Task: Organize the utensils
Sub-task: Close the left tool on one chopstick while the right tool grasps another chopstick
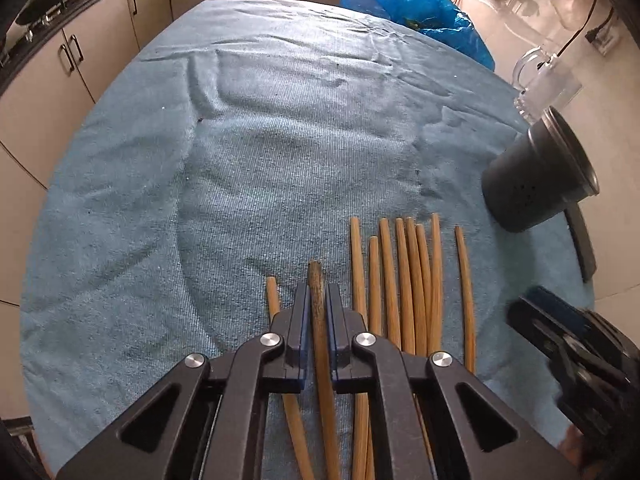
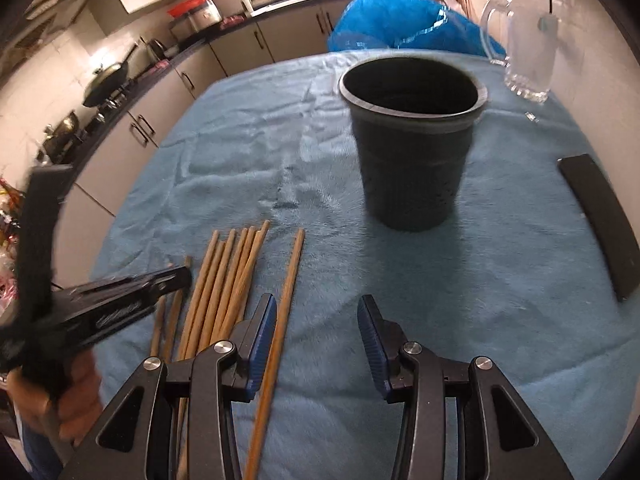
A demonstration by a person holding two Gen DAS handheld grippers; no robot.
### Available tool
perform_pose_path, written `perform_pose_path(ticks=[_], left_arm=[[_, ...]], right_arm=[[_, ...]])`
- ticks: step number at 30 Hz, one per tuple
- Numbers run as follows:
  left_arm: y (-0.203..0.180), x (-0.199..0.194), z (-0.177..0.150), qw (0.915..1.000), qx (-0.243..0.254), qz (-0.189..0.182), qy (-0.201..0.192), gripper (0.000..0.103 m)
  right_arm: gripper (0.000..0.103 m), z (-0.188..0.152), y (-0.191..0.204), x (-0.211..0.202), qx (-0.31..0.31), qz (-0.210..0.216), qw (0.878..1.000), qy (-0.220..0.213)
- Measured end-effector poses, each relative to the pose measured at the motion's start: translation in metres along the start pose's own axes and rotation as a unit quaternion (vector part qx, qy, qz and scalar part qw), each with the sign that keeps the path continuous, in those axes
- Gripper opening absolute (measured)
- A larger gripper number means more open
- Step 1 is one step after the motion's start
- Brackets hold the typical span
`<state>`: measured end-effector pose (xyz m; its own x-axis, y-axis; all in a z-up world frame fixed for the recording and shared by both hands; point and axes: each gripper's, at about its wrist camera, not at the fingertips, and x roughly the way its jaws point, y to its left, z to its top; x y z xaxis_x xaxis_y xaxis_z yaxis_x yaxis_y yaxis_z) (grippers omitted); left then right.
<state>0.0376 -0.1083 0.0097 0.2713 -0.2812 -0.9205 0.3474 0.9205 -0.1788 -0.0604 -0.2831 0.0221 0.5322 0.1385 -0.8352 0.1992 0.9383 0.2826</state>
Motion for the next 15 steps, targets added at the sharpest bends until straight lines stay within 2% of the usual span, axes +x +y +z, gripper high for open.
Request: perform_pose_path(ticks=[7, 10, 12, 15], left_arm=[[0.004, 0.001, 0.001, 0.9997, 0.005, -0.022, -0.001, 0.007], [0.005, 0.001, 0.002, 0.9997, 0.007, -0.025, -0.002, 0.007], [0.005, 0.001, 0.002, 0.9996, 0.008, -0.026, -0.003, 0.007], [0.002, 0.001, 0.002, 0.9997, 0.01, -0.022, -0.009, 0.007]], right_arm=[[0.034, 0.014, 0.029, 0.03, -0.025, -0.055, 0.998, 0.021], [0.023, 0.015, 0.037, 0.047, -0.042, -0.082, 0.995, 0.039], [0.013, 0.016, 0.04, 0.049, -0.058, -0.103, 0.993, 0.028], [0.007, 0.016, 0.037, 0.049, -0.061, -0.094, 0.993, 0.025]])
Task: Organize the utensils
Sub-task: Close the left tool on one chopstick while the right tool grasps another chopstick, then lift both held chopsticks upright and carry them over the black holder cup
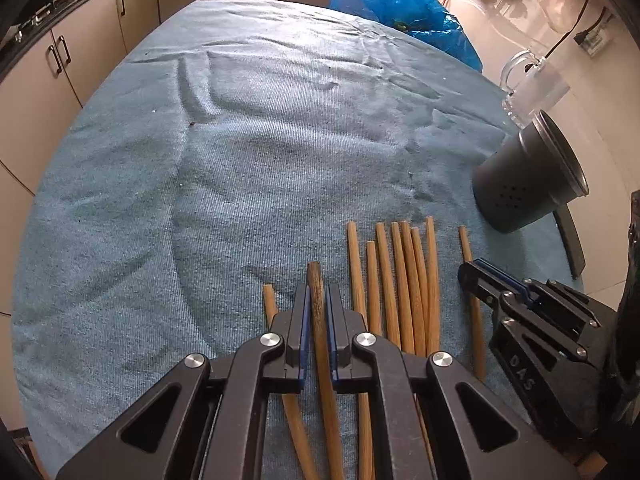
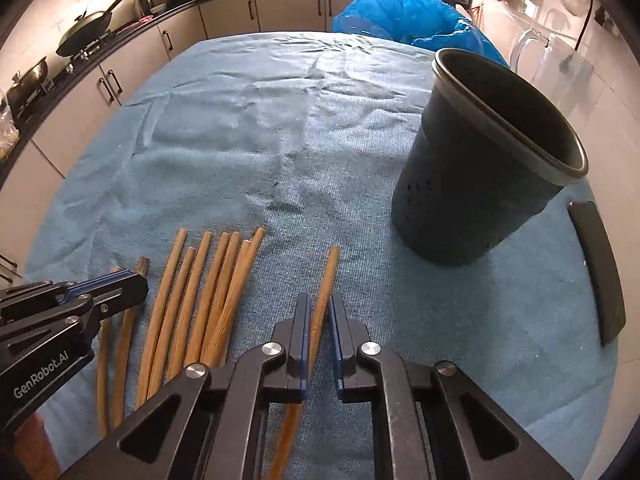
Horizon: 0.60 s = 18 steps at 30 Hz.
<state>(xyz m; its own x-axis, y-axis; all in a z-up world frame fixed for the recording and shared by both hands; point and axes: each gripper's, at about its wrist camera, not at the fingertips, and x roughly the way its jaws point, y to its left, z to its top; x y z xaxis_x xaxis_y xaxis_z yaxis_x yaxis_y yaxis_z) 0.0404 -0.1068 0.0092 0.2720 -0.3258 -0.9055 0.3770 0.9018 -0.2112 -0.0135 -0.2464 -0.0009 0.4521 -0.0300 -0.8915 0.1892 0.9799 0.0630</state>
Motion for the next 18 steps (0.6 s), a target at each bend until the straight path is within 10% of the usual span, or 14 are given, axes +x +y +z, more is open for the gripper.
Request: perform_pose_path(ticks=[18], left_arm=[[-0.033, -0.143, -0.029, 0.9827, 0.008, -0.027, -0.183, 0.007]], right_arm=[[0.006, -0.046, -0.037, -0.164, 0.02, 0.102, 0.961, -0.256]])
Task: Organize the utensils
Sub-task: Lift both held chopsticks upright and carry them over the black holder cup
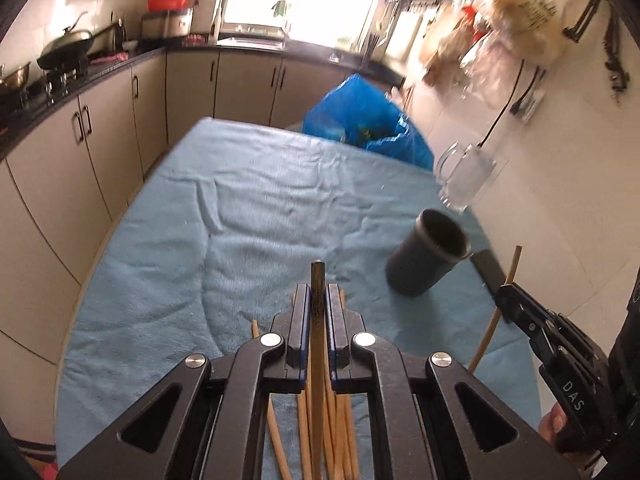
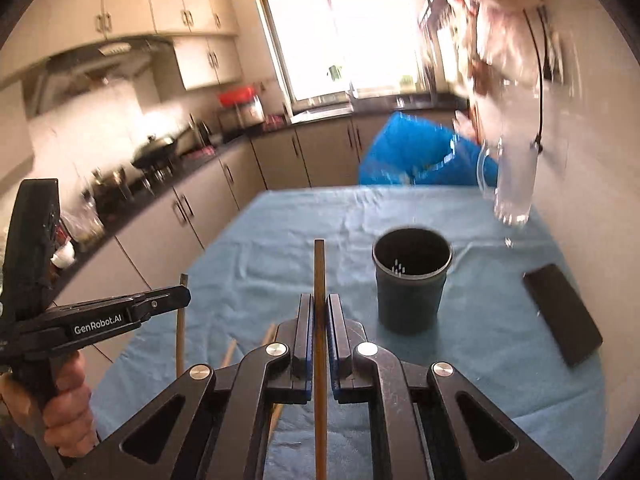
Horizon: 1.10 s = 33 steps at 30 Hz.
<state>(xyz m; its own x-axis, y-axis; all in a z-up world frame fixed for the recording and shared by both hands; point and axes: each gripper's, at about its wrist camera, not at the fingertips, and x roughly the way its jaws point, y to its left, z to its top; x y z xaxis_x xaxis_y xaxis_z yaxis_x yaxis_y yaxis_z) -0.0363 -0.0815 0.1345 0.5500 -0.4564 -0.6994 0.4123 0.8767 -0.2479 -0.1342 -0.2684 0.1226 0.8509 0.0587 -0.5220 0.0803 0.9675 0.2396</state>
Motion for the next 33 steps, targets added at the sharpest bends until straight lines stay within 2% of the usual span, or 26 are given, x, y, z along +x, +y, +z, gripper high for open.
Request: perform_pose_path(ticks=[3, 10, 33], left_arm=[[-0.004, -0.019, 0.004, 0.9998, 0.003, -0.002, -0.017, 0.007], [-0.014, -0.039, 0.007, 0.9991, 0.01, -0.002, -0.04, 0.007], [-0.048, -0.066, 0.016, 0.997, 0.038, -0.009, -0.067, 0.007]], right_arm=[[0.006, 0.002, -0.001, -0.017, 0.005, 0.004, 1.0, -0.025], [0.006, 0.005, -0.004, -0.036, 0.015, 0.003, 0.999, -0.048], [0.006, 0.006, -0.025, -0.064, 0.029, 0.0, 0.996, -0.081]])
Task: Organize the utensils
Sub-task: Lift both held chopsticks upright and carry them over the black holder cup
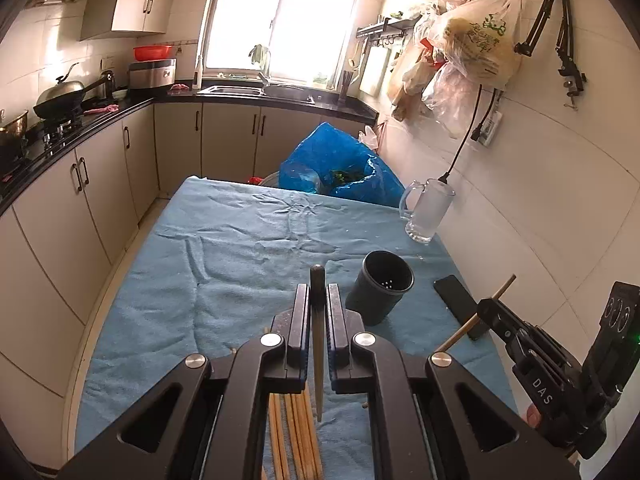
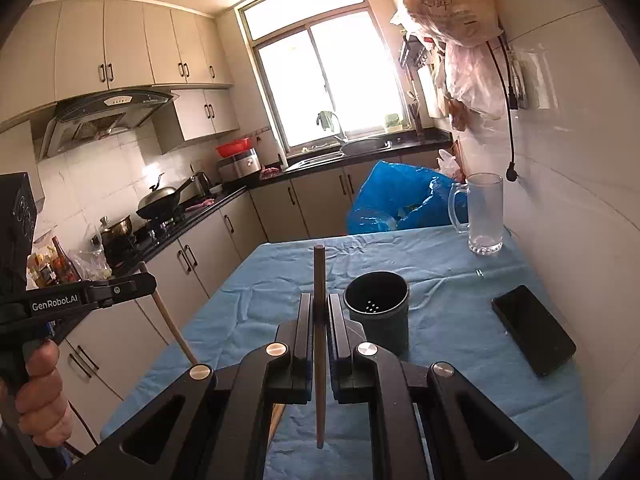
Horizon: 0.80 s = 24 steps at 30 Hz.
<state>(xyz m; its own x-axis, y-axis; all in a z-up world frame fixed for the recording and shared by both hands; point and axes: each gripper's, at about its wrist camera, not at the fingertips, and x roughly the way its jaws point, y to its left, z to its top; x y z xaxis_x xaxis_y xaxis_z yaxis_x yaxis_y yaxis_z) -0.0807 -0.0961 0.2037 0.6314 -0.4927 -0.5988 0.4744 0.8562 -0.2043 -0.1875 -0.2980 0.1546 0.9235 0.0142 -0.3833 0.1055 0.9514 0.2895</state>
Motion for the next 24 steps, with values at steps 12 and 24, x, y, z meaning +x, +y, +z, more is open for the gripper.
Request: perform_pose_path(ticks=[12, 24], left_arm=[[-0.021, 0.005, 0.038, 0.9998, 0.012, -0.016, -0.003, 0.007], [-0.047, 0.021, 0.113, 0.9984, 0.009, -0.043, -0.036, 0.007]], right_arm=[[0.006, 0.038, -0.017, -0.008, 0.011, -0.002, 1.0, -0.023], [0.006, 0.111, -0.034, 0.0, 0.021, -0.018, 0.998, -0.061]])
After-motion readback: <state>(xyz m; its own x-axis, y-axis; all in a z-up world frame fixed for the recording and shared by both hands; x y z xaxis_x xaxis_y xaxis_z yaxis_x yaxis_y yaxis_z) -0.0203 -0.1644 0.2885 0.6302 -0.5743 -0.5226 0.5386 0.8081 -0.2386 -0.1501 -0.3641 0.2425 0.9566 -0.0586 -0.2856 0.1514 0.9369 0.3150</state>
